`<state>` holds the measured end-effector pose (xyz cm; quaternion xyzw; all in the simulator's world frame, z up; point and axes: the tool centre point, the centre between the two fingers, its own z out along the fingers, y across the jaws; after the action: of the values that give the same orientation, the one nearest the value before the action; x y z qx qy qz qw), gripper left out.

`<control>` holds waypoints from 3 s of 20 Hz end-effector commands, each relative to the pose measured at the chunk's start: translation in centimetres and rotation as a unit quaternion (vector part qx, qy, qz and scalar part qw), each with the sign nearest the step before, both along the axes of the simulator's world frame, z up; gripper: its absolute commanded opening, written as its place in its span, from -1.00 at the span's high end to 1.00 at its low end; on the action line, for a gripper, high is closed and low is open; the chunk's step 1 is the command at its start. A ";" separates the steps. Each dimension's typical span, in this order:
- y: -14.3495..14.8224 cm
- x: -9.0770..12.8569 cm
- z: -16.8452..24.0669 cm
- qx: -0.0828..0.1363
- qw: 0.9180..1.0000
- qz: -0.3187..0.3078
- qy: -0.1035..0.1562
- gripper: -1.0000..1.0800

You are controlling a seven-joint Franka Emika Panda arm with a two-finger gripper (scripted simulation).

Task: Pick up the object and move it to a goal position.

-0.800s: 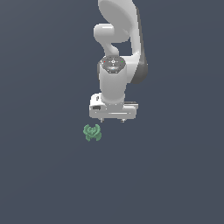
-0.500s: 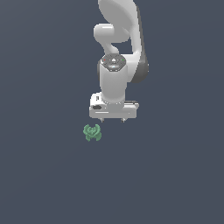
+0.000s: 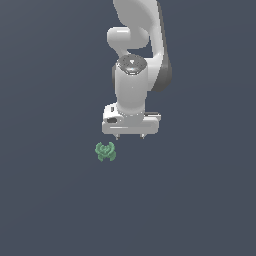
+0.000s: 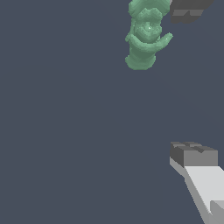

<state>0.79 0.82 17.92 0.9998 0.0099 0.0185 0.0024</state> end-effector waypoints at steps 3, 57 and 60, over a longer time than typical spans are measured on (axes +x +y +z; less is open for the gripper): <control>0.0 0.0 0.0 0.000 1.000 -0.002 0.000 -0.92; -10.5 -0.4 -6.2 0.015 0.748 -0.664 0.013 -0.92; -10.9 -0.4 -6.3 0.015 0.730 -0.683 0.013 -0.92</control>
<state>0.40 -9.90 11.67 0.7465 -0.6654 -0.0007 -0.0010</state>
